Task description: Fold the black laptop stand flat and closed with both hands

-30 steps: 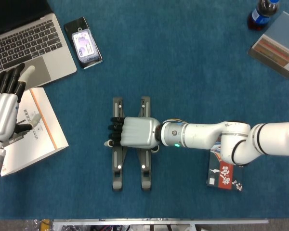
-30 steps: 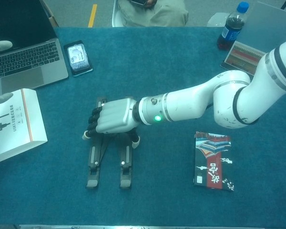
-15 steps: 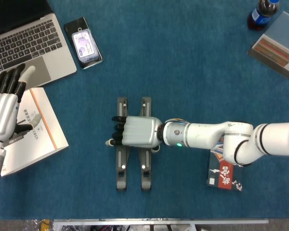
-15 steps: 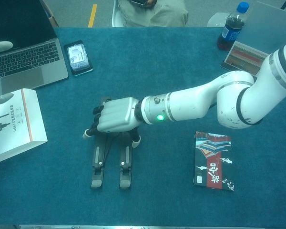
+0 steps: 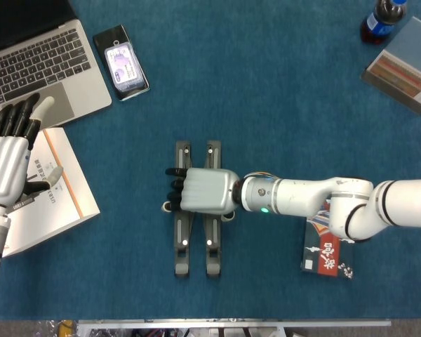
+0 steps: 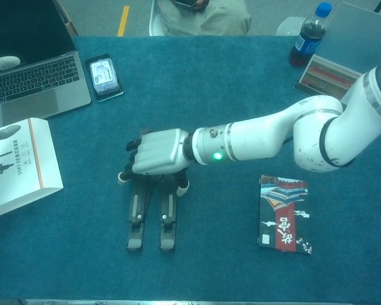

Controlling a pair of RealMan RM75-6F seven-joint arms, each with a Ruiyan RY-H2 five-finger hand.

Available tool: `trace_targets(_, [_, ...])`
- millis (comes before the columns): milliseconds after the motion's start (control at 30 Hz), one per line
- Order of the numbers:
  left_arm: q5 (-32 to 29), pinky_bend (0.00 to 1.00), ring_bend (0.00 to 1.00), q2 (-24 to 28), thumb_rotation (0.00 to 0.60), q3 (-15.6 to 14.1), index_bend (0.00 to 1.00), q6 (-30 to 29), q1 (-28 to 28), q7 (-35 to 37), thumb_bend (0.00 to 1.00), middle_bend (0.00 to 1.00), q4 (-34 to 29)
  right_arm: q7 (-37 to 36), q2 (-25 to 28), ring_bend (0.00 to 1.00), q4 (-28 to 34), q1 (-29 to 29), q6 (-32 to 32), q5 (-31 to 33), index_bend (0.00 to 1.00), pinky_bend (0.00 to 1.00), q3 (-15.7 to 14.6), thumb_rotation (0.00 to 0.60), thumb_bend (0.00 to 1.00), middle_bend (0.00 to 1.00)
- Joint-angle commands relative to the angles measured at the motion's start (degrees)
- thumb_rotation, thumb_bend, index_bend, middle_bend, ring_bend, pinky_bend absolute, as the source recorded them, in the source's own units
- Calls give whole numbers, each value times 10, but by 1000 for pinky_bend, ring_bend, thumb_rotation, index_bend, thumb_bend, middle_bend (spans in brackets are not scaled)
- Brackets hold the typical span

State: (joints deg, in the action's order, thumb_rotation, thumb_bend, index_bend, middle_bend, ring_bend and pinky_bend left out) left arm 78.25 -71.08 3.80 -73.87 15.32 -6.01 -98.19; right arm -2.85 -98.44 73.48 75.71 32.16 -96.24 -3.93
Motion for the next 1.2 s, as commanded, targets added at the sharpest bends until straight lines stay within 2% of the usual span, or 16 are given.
trace_targets(33, [0, 0, 0, 0, 600, 0, 0, 1, 0, 0, 246, 0, 0, -2, 0, 332, 0, -2, 4, -2, 169, 0, -1, 600, 120, 652])
trace_targets(633, [0, 0, 0, -2, 600, 1, 0, 3, 1, 7, 246, 0, 3, -9, -4, 463, -6, -14, 20, -9, 237, 10, -5, 600, 166, 778])
trace_targets(1200, [1, 0, 0, -4, 600, 1, 0, 7, 5, 5, 246, 0, 4, -17, 6, 489, 0, -26, 39, -14, 242, 10, -8, 600, 185, 813])
